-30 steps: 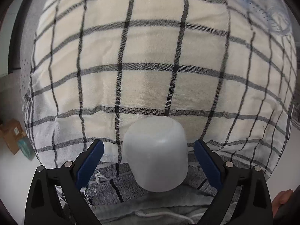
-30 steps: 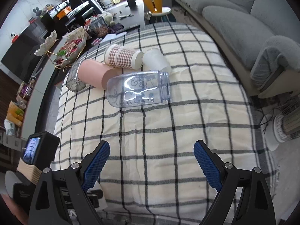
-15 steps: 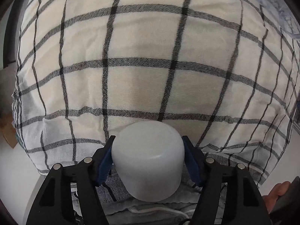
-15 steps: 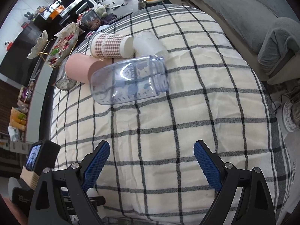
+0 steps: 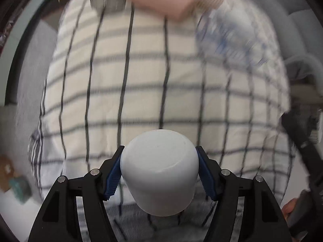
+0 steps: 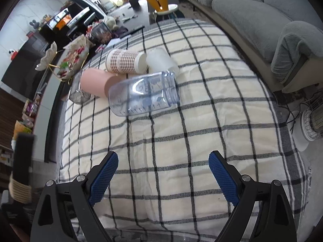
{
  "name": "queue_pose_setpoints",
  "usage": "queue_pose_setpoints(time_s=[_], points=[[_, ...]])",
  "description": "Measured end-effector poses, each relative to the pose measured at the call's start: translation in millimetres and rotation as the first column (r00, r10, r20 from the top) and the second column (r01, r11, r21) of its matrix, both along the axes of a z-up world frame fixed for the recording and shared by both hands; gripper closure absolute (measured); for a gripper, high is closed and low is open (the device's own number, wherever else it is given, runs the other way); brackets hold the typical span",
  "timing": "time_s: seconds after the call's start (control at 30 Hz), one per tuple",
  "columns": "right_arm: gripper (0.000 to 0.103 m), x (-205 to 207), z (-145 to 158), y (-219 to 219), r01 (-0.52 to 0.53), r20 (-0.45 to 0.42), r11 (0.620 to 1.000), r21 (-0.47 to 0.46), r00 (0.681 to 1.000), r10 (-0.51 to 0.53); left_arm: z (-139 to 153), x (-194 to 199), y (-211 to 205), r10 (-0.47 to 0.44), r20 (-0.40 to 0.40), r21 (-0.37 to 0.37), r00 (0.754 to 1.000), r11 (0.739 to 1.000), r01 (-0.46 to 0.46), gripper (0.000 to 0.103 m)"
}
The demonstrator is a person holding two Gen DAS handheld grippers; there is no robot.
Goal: Flip cup upside down
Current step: 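Grasp the white cup with the left gripper while the right gripper releases it, then lower the white cup rim-down onto the cloth and open the left gripper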
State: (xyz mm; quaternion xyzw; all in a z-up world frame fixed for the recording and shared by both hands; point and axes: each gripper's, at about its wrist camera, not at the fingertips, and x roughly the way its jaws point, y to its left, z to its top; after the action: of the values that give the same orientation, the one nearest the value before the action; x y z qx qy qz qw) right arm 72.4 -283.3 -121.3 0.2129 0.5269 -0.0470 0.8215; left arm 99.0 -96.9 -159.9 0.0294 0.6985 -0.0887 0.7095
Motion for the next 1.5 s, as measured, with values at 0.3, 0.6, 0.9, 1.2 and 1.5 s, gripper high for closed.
queue_pose_setpoints(time_s=[0.3,0.6,0.9,1.2,1.5], points=[[0.012,-23.3,-11.3,-16.0,0.126,0.102,0.986,-0.112,0.988,-0.114,27.0,15.8,1.1,-0.069,0.579,-0.013,0.813,0.995,0.094,0.036],[0.012,-34.5,-24.6,-12.9,0.136,0.14,0.975,-0.178,0.984,-0.112,6.5,12.7,4.8,-0.072,0.726,-0.013,0.684,0.993,0.118,0.036],[0.012,-41.1,-27.2,-7.0,0.118,0.134,0.972,-0.203,0.987,-0.092,-18.8,-4.4,1.5,-0.091,0.726,0.024,0.682,0.994,0.108,0.036],[0.012,-44.8,-27.7,-10.1,0.125,0.133,0.975,-0.187,0.986,-0.101,-23.0,-18.1,1.8,-0.116,0.727,0.066,0.676,0.993,0.1,0.019],[0.012,-57.1,-1.3,-4.3,0.126,0.193,0.977,-0.171,0.977,-0.092,11.2,-33.6,13.8,-0.096,0.719,0.055,0.688,0.995,0.081,0.012]])
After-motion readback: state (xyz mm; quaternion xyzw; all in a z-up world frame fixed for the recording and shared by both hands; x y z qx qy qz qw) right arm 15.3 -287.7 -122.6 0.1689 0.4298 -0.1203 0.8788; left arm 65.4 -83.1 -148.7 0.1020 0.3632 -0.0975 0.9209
